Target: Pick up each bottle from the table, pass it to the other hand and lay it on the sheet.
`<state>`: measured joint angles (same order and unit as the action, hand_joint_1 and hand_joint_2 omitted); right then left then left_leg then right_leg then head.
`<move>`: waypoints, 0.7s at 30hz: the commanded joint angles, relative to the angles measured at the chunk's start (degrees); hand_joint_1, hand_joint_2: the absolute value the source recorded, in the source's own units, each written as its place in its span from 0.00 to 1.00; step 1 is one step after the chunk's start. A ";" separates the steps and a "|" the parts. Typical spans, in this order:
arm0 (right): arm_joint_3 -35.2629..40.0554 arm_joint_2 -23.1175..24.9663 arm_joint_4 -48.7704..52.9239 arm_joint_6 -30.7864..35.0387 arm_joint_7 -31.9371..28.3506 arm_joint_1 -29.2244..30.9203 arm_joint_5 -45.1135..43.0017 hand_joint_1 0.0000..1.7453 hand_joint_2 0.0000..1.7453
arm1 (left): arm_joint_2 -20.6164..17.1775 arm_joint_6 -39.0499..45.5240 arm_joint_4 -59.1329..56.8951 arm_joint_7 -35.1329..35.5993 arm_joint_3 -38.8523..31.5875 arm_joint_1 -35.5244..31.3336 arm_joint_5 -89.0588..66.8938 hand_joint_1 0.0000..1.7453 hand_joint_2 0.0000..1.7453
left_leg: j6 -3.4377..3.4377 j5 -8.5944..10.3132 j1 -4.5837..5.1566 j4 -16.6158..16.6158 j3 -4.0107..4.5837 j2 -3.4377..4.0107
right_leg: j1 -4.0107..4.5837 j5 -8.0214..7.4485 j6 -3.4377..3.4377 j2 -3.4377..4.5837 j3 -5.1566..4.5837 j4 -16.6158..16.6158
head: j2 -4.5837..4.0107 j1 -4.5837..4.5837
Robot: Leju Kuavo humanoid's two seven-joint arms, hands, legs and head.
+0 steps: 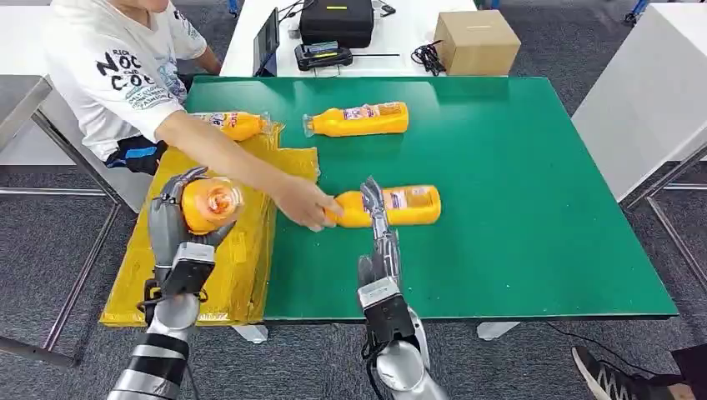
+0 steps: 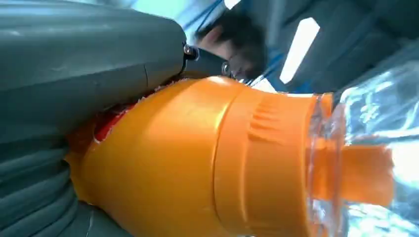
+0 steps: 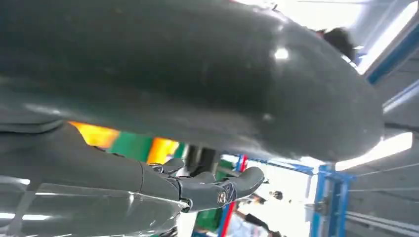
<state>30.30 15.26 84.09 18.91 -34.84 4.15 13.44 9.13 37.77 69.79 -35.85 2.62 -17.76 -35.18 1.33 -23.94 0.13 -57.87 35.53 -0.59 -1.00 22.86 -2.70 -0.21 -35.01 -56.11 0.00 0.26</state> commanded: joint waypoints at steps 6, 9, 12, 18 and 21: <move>3.19 -2.05 2.26 -2.82 0.21 2.56 -1.53 0.00 0.00 | -3.46 2.23 -12.28 5.34 -11.15 -9.06 -41.37 1.00 1.00 | -0.07 -0.08 -0.04 0.03 -0.26 0.06 | 0.04 0.06 0.10 0.07 0.25 0.04 | 0.00 -0.02; 3.40 -2.22 2.62 -2.96 0.17 2.05 -1.71 0.00 0.00 | -4.12 2.23 -16.50 4.42 -13.69 -9.46 -41.65 1.00 1.00 | -0.11 -0.12 -0.08 0.04 -0.38 0.17 | 0.08 0.07 0.14 0.14 0.35 0.07 | 0.00 -0.04; 3.45 -2.32 2.76 -3.02 0.24 1.88 -1.71 0.00 0.00 | -4.49 2.23 -16.69 4.99 -14.08 -9.30 -42.65 1.00 1.00 | -0.08 -0.05 -0.03 0.05 -0.23 0.06 | 0.04 0.05 0.09 0.02 0.21 0.06 | 0.00 0.00; 3.46 -2.42 3.50 -3.04 0.45 1.34 -1.66 0.00 0.00 | -5.97 2.23 -21.49 5.72 -15.27 -10.02 -39.45 1.00 1.00 | -0.07 -0.09 -0.09 0.03 -0.26 0.07 | 0.09 0.07 0.09 0.06 0.25 0.05 | 0.00 -0.02; 3.46 -2.42 3.50 -3.04 0.45 1.34 -1.66 0.00 0.00 | -5.97 2.23 -21.49 5.72 -15.27 -10.02 -39.45 1.00 1.00 | -0.06 -0.06 -0.08 0.03 -0.19 0.05 | 0.07 0.06 0.08 0.04 0.19 0.05 | 0.00 0.00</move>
<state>32.54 15.15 87.60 15.89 -34.62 4.65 12.00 4.75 40.09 56.13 -29.57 -9.64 -24.10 -75.32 1.32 -23.93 0.09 -57.87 35.52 -0.58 -0.97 22.86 -2.69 -0.17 -35.02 -56.11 0.00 0.26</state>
